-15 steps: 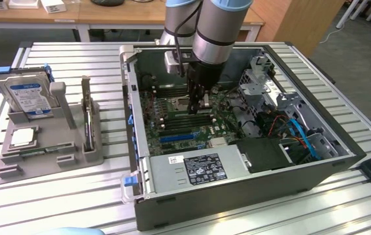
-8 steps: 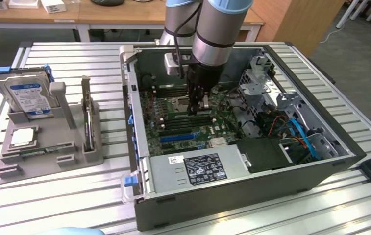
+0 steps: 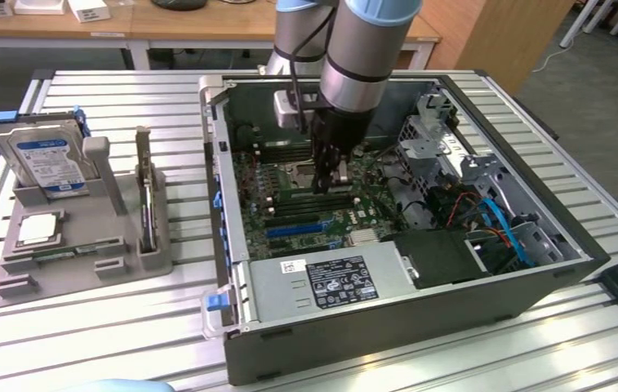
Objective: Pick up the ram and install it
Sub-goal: 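Insert the ram into the slot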
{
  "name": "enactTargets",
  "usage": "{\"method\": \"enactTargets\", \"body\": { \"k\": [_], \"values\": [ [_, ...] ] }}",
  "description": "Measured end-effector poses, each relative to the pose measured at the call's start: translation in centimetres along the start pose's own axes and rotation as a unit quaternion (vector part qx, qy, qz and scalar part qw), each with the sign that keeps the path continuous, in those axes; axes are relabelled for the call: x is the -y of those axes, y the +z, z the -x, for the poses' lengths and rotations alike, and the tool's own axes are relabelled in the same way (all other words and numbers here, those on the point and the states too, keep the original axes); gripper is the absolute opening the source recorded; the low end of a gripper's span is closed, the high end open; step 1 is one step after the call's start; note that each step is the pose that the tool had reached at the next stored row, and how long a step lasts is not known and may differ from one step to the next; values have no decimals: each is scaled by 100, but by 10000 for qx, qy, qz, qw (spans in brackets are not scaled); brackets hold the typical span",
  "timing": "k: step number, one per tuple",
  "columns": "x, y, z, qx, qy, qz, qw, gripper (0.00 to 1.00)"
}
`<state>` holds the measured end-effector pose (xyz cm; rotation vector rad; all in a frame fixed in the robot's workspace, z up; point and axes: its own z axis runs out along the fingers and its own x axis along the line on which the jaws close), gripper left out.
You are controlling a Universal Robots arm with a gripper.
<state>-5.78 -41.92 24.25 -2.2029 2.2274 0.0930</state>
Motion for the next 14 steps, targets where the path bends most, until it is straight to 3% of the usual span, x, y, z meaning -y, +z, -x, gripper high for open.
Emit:
{"method": "enactTargets", "body": {
  "k": [9, 14],
  "values": [
    [1, 28, -22, -1, 0, -3, 10000, 12],
    [2, 35, -22, 0, -3, -33, 10000, 12]
  ]
}}
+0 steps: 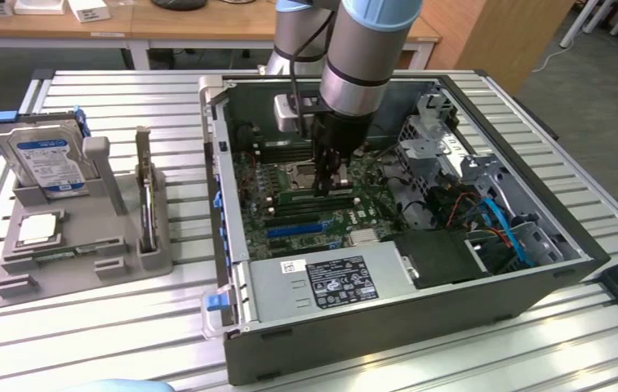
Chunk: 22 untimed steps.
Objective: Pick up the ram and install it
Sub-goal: 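Insert the ram into the slot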
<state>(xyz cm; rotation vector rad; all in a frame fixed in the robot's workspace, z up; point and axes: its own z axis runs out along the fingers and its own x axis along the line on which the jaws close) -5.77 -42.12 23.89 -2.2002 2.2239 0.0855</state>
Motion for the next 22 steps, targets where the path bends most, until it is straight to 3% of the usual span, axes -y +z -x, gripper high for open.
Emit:
{"method": "enactTargets", "body": {
  "k": [22],
  "values": [
    [-9, 65, -3, 0, -1, -2, 10000, 12]
  ]
}}
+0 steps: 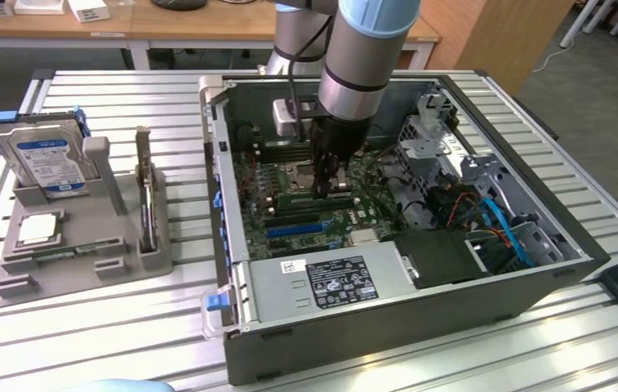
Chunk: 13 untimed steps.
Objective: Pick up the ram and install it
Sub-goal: 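Insert the ram into the slot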
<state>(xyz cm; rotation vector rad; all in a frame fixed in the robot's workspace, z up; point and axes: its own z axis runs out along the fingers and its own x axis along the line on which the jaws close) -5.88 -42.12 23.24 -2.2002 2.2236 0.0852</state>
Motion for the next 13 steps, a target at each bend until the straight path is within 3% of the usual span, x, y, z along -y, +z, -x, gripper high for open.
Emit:
{"method": "enactTargets", "body": {
  "k": [13],
  "values": [
    [-8, 27, -1, 1, 1, -1, 10000, 12]
  ]
}}
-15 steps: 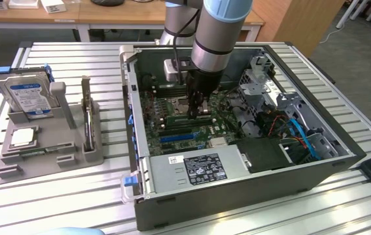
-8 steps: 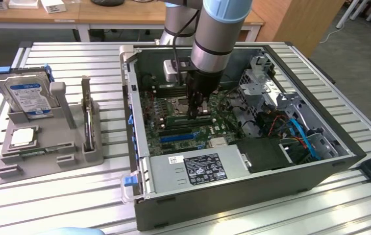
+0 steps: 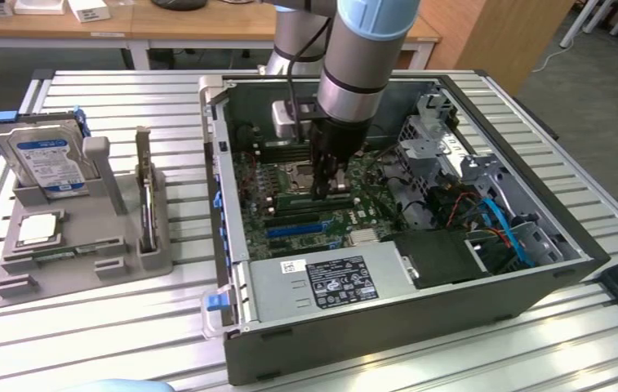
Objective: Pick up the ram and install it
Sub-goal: 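Insert the ram into the slot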
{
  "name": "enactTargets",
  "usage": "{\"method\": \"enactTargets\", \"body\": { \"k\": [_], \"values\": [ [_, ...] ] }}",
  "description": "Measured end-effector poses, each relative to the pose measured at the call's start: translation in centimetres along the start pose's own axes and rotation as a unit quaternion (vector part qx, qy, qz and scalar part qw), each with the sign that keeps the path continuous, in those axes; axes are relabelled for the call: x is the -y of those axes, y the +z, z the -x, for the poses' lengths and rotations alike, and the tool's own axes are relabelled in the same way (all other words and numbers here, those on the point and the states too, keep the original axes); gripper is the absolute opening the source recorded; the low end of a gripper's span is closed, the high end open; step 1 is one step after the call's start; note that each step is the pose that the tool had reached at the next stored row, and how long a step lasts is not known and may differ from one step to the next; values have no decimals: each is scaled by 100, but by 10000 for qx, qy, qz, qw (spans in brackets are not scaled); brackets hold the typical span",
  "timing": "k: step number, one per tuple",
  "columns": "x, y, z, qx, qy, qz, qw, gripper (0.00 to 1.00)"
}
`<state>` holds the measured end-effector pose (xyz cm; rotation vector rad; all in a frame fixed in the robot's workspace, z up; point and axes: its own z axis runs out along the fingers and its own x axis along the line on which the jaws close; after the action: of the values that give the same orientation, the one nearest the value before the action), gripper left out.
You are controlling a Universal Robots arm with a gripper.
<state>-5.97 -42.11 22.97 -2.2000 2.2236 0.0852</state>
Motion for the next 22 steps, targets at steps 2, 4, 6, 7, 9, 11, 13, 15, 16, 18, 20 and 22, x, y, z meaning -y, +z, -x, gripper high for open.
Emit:
{"method": "enactTargets", "body": {
  "k": [2, 4, 6, 7, 9, 11, 13, 15, 16, 18, 20, 22],
  "values": [
    [0, 7, 0, 0, 0, 0, 10000, 12],
    [0, 14, -1, -1, 0, 0, 10000, 12],
    [0, 21, -1, -1, 0, 0, 10000, 12],
    [0, 23, -1, -1, 0, 1, 10000, 12],
    [0, 25, -2, -2, 0, 1, 10000, 12],
    [0, 27, -1, -1, 0, 0, 10000, 12],
    [0, 27, -1, 0, 0, 1, 10000, 12],
    [-1, 29, -2, -1, 0, 0, 10000, 12],
    [-2, 30, -2, -1, 0, 0, 10000, 12],
    [-4, 32, -2, -1, 0, 1, 10000, 12],
    [-5, 34, -2, -1, 0, 1, 10000, 12],
    [-5, 35, -2, -1, 0, 1, 10000, 12]
  ]
}}
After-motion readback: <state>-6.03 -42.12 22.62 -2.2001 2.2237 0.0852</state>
